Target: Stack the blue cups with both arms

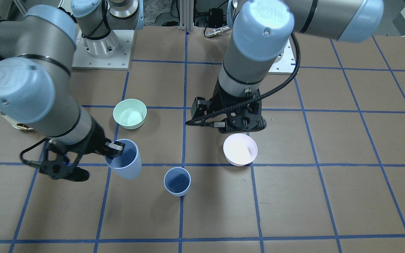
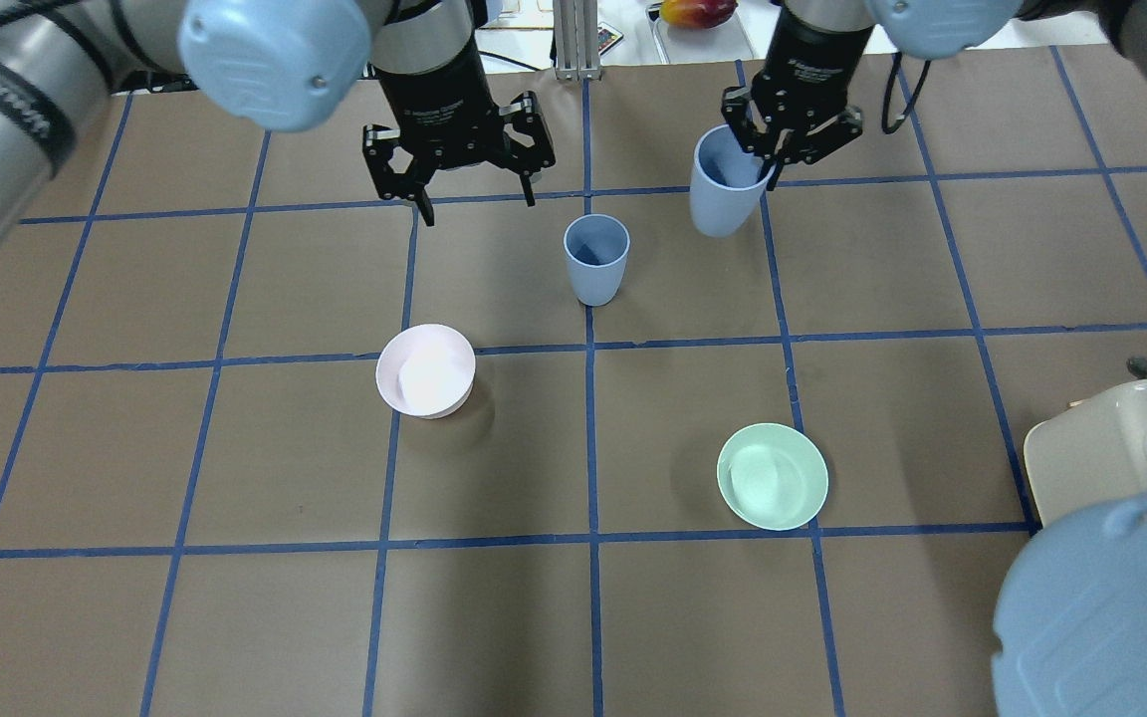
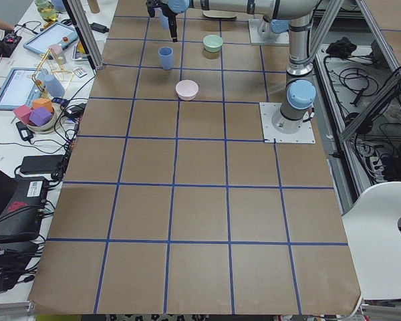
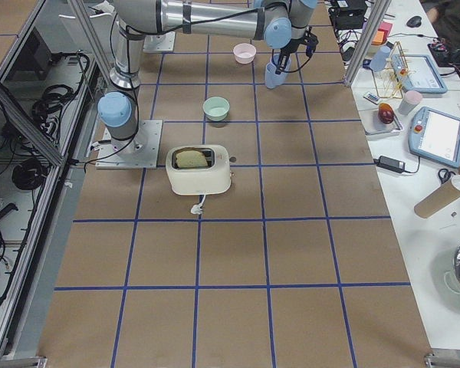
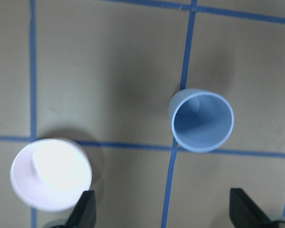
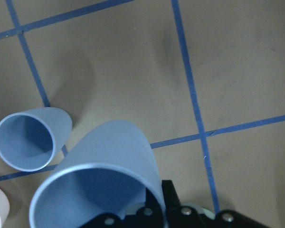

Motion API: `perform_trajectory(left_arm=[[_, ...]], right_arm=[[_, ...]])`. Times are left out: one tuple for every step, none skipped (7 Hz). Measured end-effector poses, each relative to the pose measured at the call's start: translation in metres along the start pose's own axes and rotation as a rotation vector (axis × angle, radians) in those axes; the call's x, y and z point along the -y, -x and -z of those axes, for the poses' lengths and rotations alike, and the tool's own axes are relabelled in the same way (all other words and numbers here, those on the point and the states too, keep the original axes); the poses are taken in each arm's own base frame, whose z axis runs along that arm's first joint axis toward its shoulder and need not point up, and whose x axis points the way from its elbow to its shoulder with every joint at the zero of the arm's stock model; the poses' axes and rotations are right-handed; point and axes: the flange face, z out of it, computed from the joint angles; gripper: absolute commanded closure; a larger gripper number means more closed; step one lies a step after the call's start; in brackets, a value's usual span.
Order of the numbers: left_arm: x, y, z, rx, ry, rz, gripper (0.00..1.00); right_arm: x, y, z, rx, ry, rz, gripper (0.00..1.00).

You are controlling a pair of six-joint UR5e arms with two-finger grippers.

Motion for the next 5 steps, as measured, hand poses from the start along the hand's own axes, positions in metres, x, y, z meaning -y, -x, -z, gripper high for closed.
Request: perform_trajectory(left_arm=[[-0.018,0.021,0.021,0.003,0.007,0.019,0.00],[-0.027,0.044,0.020,0.008,0.027,0.029,0.00],[-0.038,0.061,0.015,0.015,0.020,0.004,0.00],[-0.042,0.073,0.012,0.028,-0.038,-0.030,0.00],[-0.038,0.082,0.008,0.040,-0.120,-0.049,0.00]], right_arm=[[-0.022,0.035,-0.004,0.013,0.007,-0.028,1.00],[-0.036,0.057,-0.008,0.030,0.008,-0.043,1.00],[-0.042,0.071,-0.013,0.041,0.003,-0.044,1.00],[-0.043,0.080,-0.021,0.044,0.003,-0.043,1.00],[-0.040,0.086,-0.030,0.045,0.004,-0.045,1.00]])
